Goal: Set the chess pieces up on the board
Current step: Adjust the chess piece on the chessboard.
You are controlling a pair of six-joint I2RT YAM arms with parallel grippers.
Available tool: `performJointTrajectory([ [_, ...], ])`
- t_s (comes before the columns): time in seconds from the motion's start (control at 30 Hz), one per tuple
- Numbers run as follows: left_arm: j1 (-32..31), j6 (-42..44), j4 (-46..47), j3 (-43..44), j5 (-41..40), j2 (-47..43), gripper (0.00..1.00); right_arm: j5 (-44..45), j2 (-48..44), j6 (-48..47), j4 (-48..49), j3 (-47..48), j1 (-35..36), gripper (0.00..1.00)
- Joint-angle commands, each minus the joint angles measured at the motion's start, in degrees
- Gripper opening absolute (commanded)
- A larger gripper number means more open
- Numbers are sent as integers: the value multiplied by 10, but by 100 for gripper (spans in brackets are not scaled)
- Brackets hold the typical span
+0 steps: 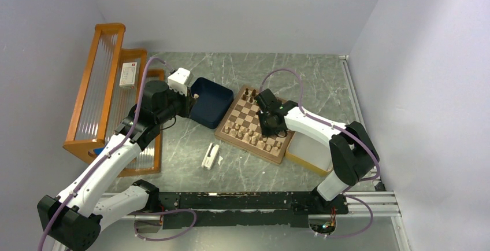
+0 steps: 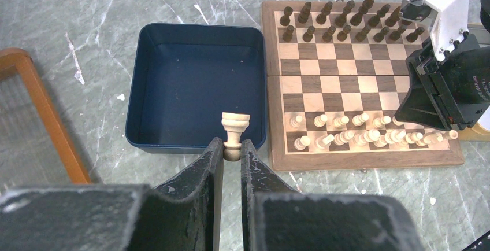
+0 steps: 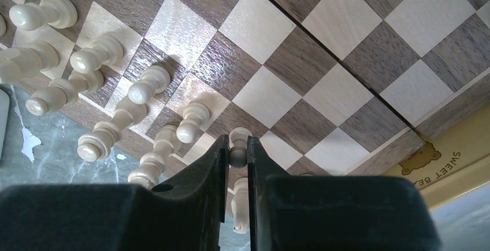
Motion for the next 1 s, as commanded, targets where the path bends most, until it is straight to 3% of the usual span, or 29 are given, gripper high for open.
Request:
performJointTrajectory([
  [0.0,-4,6,16,-5,13,-10,5,5,10,11,8,7,5,19],
  [0.4,-4,7,15,-5,12,-9,5,15,1,11,1,24,5,29],
  [0.97,-5,4,18,-7,21,-1,5,52,-34,18,-35,67,1,34],
])
